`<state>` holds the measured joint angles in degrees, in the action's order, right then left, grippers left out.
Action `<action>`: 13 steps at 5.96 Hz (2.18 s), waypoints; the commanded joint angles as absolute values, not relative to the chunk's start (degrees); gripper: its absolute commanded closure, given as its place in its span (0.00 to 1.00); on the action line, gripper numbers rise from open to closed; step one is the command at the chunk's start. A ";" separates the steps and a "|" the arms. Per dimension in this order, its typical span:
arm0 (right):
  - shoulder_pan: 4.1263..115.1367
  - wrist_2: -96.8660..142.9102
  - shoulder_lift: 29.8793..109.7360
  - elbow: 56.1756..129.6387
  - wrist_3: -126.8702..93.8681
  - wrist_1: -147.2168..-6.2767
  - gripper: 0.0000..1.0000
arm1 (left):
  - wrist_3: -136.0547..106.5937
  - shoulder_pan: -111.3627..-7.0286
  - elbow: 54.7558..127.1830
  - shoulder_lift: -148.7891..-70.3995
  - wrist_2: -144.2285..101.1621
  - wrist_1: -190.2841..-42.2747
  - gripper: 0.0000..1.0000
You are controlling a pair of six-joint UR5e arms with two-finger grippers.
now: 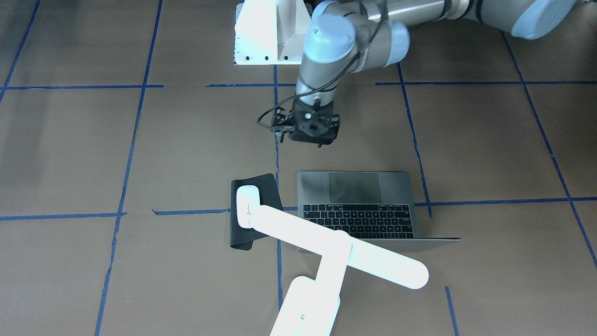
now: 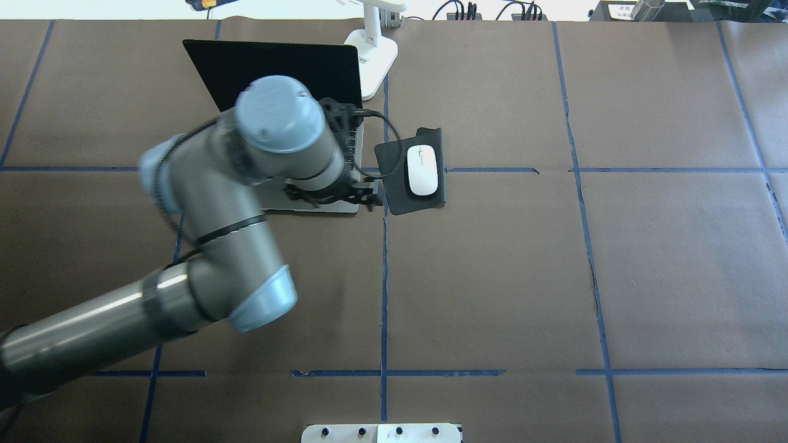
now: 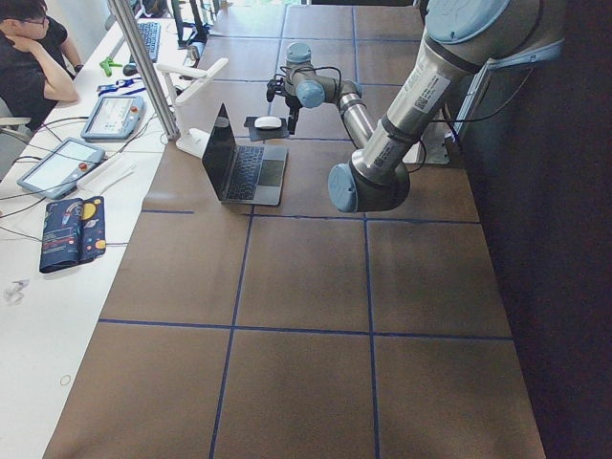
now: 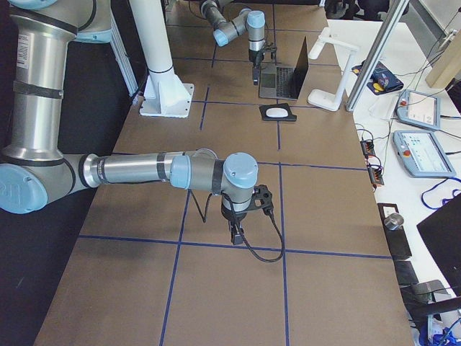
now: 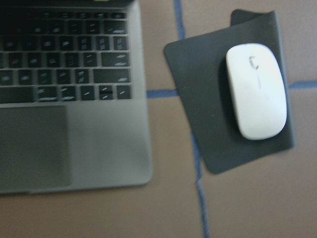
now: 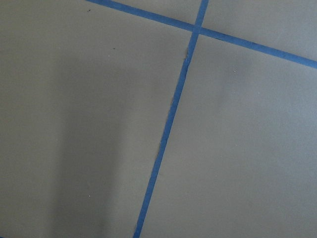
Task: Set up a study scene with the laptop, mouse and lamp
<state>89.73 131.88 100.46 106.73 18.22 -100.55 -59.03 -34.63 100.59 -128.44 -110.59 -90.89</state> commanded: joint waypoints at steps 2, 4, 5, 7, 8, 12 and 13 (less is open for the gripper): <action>89.74 131.92 100.28 105.47 18.19 -100.46 0.00 | -28.35 -50.88 116.45 -105.02 -121.30 -82.97 0.00; 89.74 132.45 100.28 105.38 18.19 -100.55 0.00 | -0.65 -68.65 114.18 -93.39 -126.91 -80.79 0.00; 89.74 132.63 100.28 105.38 18.11 -100.55 0.00 | 8.52 -75.26 112.78 -88.73 -127.00 -79.64 0.00; 89.65 132.63 100.20 105.12 18.19 -100.46 0.00 | 11.08 -85.48 107.95 -82.82 -130.42 -80.15 0.00; 89.65 132.97 100.20 105.03 18.19 -100.46 0.00 | 11.34 -86.47 104.45 -81.05 -130.34 -80.50 0.00; 89.56 133.59 100.19 104.15 18.19 -99.85 0.00 | 9.75 -86.75 103.88 -80.69 -130.34 -80.42 0.00; 89.56 133.68 100.20 104.06 18.19 -99.76 0.00 | 9.84 -86.75 103.80 -80.51 -130.43 -80.42 0.00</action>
